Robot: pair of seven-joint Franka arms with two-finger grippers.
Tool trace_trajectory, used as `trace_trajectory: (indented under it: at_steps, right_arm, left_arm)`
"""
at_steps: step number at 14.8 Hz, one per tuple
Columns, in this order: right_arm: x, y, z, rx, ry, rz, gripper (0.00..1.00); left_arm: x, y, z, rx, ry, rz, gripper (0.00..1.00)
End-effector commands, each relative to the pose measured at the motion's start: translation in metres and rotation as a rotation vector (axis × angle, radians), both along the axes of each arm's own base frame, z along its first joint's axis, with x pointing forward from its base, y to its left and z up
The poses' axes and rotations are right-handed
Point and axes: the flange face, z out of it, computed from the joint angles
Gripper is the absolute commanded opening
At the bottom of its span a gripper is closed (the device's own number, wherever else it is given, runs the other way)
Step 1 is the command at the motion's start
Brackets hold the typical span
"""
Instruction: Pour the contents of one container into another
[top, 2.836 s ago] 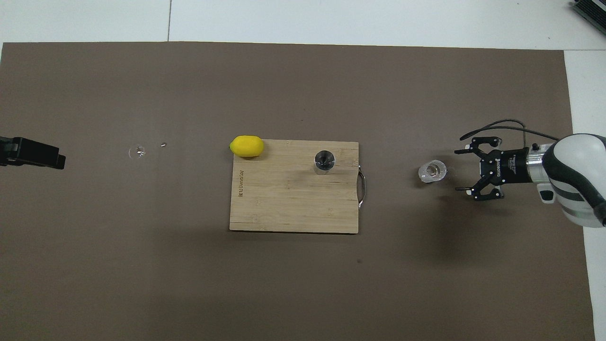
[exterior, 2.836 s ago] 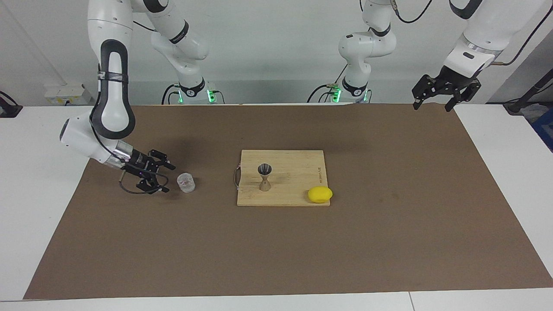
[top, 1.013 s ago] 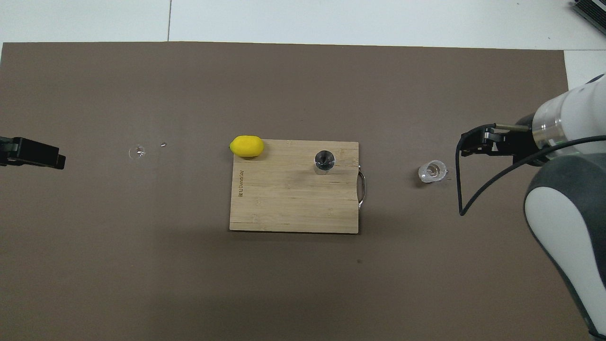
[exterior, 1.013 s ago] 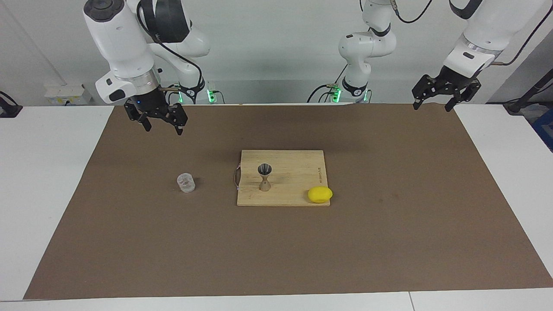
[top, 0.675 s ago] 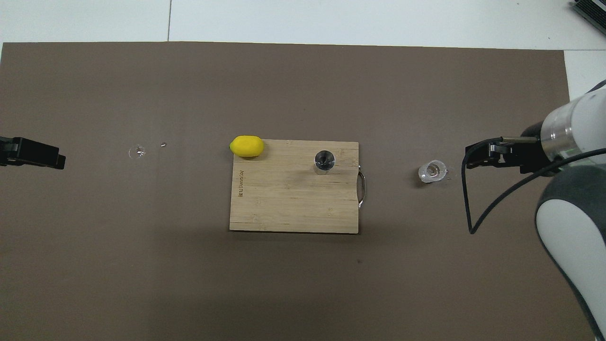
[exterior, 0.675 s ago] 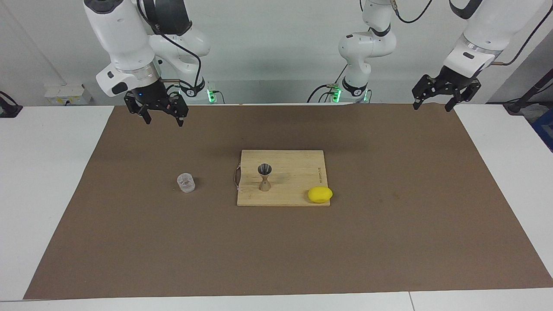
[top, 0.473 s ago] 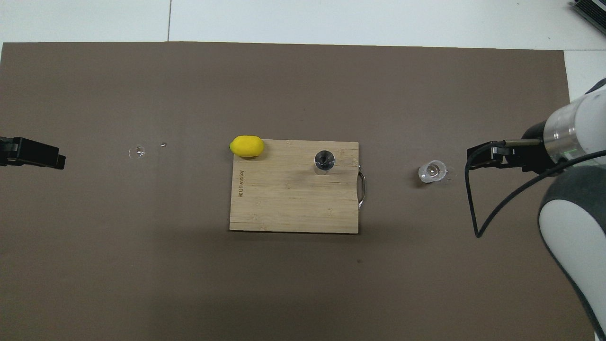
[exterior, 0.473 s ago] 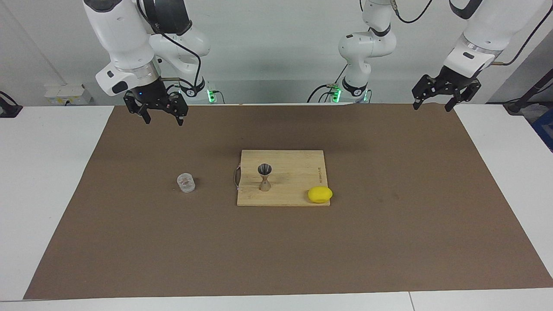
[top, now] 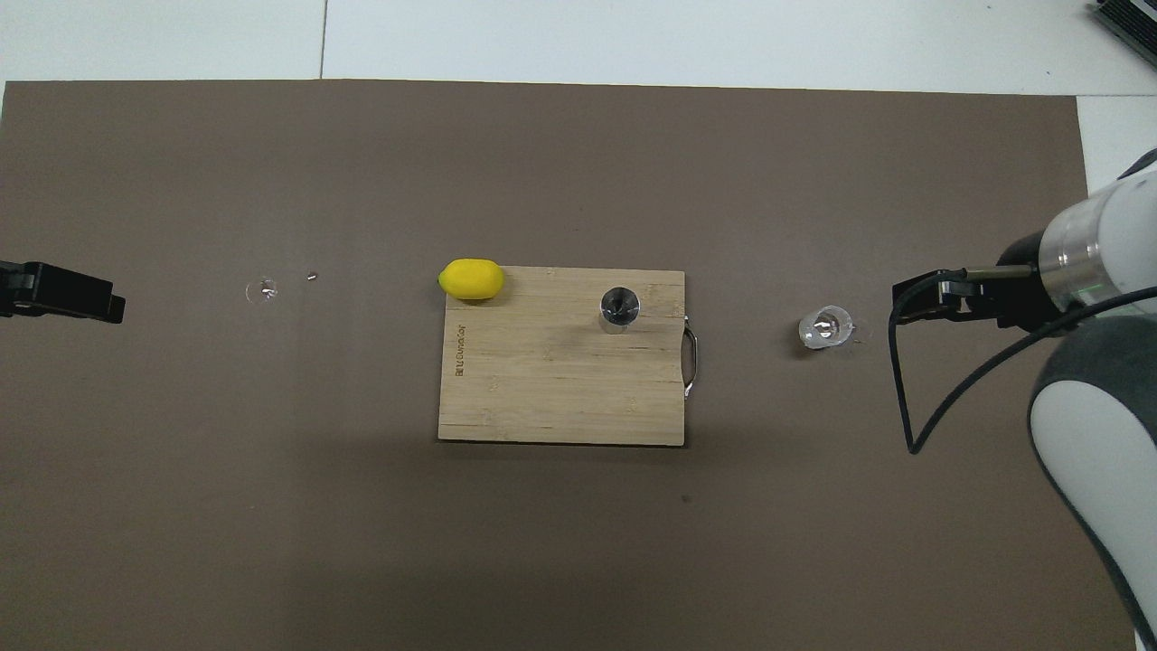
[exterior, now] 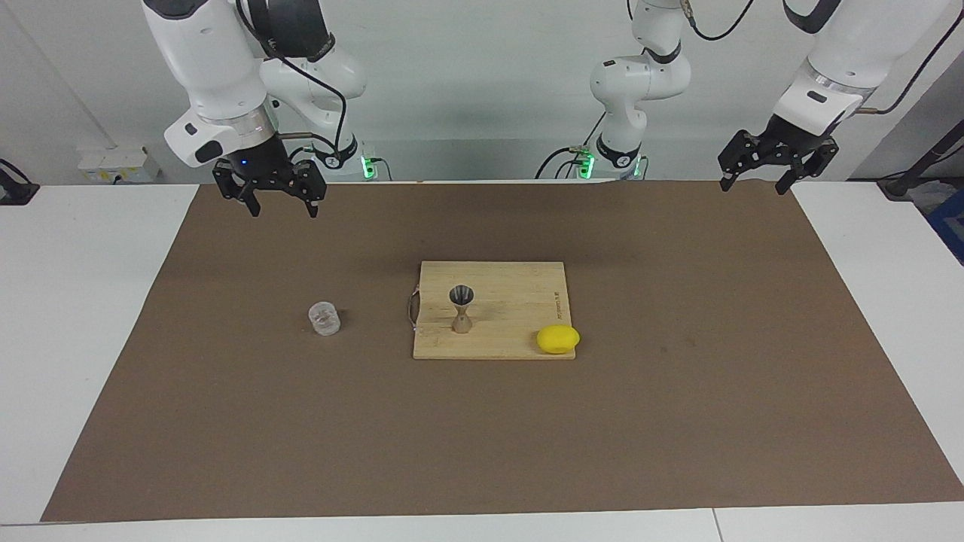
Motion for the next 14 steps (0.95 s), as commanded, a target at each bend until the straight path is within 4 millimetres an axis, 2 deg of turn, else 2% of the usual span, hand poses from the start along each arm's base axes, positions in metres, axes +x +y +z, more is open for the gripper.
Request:
trace_trajectory:
  at_steps: [1, 14]
  right_arm:
    - [-0.001, -0.005, 0.0037, -0.02, -0.007, -0.044, 1.0]
    - [-0.0026, -0.0051, 0.0006, -0.022, 0.001, -0.073, 1.0]
  left_arm:
    - [-0.008, 0.0017, 0.0002, -0.01, 0.001, 0.006, 1.0]
    - [-0.008, 0.0017, 0.0002, -0.01, 0.001, 0.006, 1.0]
